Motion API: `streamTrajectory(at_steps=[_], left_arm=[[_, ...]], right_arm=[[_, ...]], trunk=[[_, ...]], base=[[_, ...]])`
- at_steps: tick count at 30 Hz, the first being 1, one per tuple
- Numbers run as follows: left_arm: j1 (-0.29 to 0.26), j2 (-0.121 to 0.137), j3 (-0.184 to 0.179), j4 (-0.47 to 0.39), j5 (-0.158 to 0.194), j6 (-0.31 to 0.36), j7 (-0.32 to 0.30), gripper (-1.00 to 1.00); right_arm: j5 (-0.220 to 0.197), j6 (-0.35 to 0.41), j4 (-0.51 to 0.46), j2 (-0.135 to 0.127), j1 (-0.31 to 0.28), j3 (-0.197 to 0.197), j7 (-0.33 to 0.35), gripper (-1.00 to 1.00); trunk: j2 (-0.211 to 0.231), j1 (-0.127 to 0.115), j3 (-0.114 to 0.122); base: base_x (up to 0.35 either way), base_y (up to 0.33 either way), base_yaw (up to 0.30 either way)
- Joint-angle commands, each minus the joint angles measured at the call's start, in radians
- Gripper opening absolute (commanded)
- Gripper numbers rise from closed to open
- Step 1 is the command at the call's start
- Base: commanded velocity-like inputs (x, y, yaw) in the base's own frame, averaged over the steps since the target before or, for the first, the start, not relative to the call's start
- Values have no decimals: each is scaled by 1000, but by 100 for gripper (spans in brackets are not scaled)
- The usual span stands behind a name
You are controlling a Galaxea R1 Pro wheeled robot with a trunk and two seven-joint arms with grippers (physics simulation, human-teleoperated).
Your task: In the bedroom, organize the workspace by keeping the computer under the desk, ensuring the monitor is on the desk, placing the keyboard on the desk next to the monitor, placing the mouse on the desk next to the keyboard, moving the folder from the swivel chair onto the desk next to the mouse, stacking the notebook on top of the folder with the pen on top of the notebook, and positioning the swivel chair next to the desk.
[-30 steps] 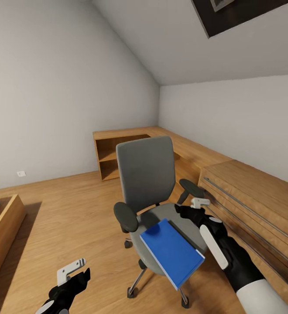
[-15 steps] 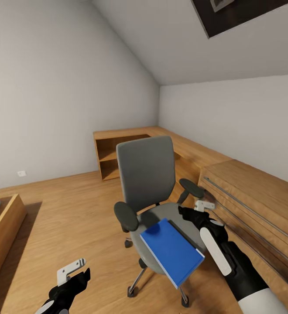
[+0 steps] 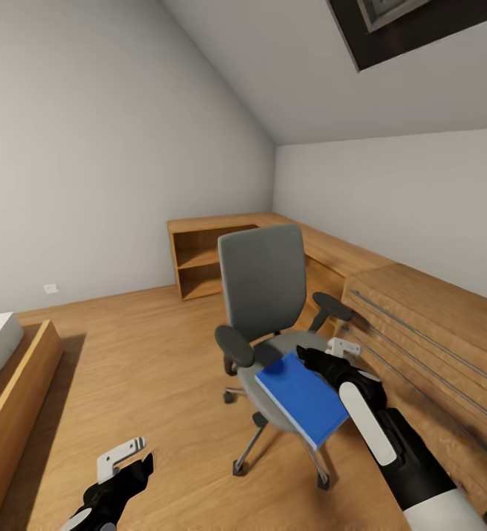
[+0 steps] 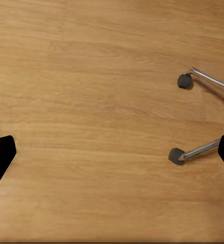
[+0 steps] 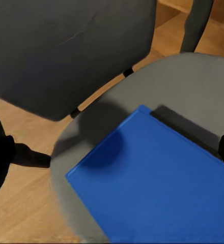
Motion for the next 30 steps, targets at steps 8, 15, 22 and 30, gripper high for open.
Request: streamTrajectory(at_steps=[8,15,22,30], left_arm=[[-1,0,0,-2,10,3,6,100],[-1,0,0,-2,10,2,7,100],[0,0,1,-2,11,2,7,100],[-1,-1,2,-3,12,0,5,100]], right_arm=[[-39,1,-3,-2,-1,1,-10,100],[-43,1,-2,-2,-1,1,-10,100],[-44,1,-3,-2,-1,2,-10,100],[-45,0,4,-2,-1,2,-9,100]], trunk=[[0,-1,-1],[0,-1,0],[0,-1,0],[0,-1,0]], base=[[-257,219,-11],[-103,79,-146],[-9,7,-27],[-131,120,-41]])
